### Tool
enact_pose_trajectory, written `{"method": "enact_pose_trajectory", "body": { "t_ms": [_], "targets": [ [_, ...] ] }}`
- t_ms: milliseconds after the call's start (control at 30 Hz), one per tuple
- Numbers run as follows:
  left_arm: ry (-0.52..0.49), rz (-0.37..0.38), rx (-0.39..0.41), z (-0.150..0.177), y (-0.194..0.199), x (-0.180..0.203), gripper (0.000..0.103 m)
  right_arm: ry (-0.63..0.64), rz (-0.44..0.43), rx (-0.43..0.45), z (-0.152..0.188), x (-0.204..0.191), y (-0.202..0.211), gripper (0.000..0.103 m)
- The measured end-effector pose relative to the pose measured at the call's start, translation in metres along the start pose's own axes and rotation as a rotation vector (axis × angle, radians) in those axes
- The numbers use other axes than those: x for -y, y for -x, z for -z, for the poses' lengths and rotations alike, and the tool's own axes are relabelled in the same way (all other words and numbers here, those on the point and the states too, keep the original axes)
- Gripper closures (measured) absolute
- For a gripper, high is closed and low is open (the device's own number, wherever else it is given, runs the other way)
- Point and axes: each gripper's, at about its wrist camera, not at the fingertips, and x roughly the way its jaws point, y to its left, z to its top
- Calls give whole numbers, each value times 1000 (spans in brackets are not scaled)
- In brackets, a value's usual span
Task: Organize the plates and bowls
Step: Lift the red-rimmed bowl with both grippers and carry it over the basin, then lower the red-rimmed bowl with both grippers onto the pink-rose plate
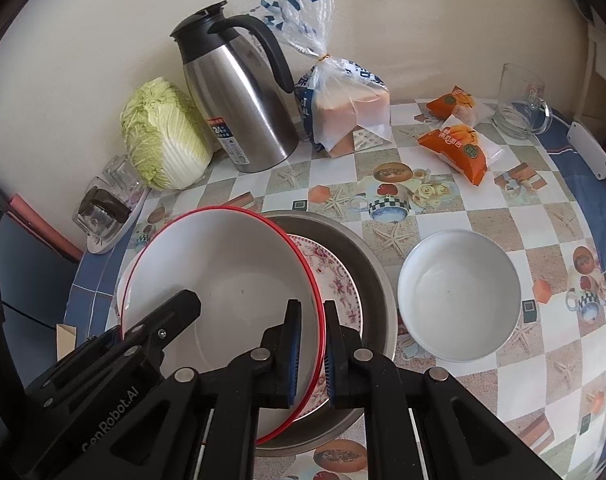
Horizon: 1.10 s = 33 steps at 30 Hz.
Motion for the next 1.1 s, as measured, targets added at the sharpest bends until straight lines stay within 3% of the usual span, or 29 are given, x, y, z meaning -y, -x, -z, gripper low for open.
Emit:
{"method": "enact_pose_trajectory", "body": {
  "t_ms": [433,1100],
  "targets": [
    [103,28,15,-7,-1,-44,86,43,-51,-24,-2,-33,-25,92],
    [72,40,-71,-3,-31,-26,86,3,-7,-66,-5,-12,-42,92]
  ]
}}
